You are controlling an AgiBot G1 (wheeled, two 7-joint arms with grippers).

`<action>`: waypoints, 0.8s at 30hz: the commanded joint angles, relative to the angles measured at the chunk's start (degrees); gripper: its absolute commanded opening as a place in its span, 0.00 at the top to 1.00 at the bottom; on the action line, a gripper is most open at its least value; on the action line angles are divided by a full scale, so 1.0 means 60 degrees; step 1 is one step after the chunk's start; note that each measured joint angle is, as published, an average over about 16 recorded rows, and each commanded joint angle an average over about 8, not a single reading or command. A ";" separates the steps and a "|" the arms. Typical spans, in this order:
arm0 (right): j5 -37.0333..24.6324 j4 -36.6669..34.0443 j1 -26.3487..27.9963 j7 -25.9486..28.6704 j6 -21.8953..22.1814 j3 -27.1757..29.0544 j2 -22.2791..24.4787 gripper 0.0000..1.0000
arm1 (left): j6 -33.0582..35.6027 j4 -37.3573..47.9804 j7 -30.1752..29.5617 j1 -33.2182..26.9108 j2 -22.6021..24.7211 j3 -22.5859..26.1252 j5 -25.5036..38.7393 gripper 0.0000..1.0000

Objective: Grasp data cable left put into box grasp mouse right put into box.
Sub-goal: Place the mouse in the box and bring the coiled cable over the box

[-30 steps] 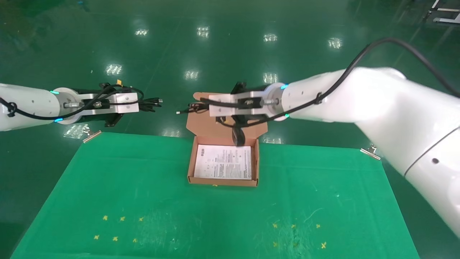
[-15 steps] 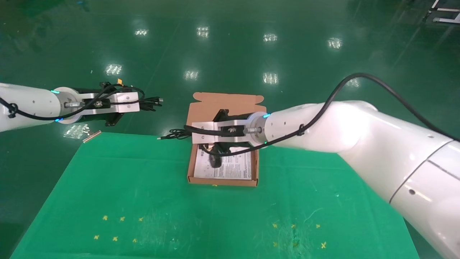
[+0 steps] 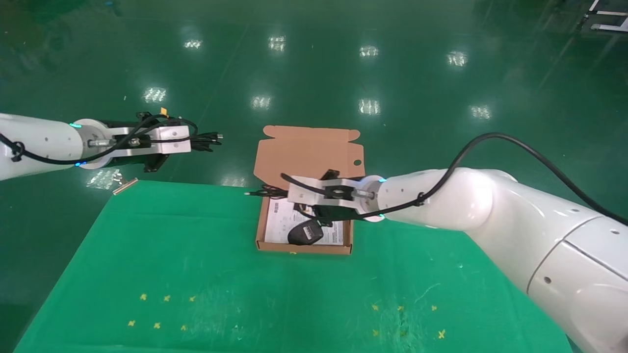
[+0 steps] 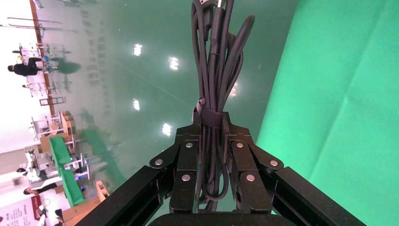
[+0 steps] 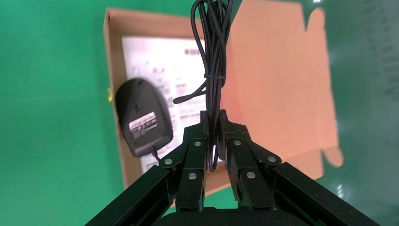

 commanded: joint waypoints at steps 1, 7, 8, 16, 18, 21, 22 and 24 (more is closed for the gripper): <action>0.0048 -0.0119 -0.0037 0.0105 0.0008 -0.0082 -0.0001 1.00 | 0.0001 -0.0006 -0.0006 0.0002 -0.0001 0.0001 0.0004 1.00; 0.0186 -0.0184 -0.0214 0.0400 0.0168 -0.0254 -0.0011 1.00 | 0.0004 -0.0016 -0.0017 0.0004 -0.0004 0.0002 0.0011 1.00; 0.0207 -0.0178 -0.0236 0.0441 0.0196 -0.0280 -0.0013 1.00 | 0.0004 -0.0018 -0.0019 0.0005 -0.0004 0.0002 0.0012 1.00; 0.0320 -0.0096 -0.0307 0.0654 0.0272 -0.0499 -0.0013 0.83 | 0.0006 -0.0026 -0.0028 0.0007 -0.0007 0.0003 0.0017 1.00; 0.0329 -0.0098 -0.0313 0.0672 0.0260 -0.0549 -0.0011 0.58 | 0.0006 -0.0026 -0.0029 0.0007 -0.0007 0.0002 0.0018 1.00; 0.0338 -0.0121 -0.0327 0.0695 0.0229 -0.0629 -0.0009 0.20 | 0.0005 -0.0025 -0.0033 0.0009 -0.0007 0.0002 0.0018 1.00; 0.0336 -0.0125 -0.0331 0.0695 0.0221 -0.0649 -0.0009 0.08 | 0.0005 -0.0025 -0.0033 0.0009 -0.0008 0.0002 0.0018 1.00; 0.0333 -0.0128 -0.0335 0.0693 0.0209 -0.0669 -0.0009 0.00 | 0.0005 -0.0024 -0.0034 0.0010 -0.0008 0.0002 0.0018 1.00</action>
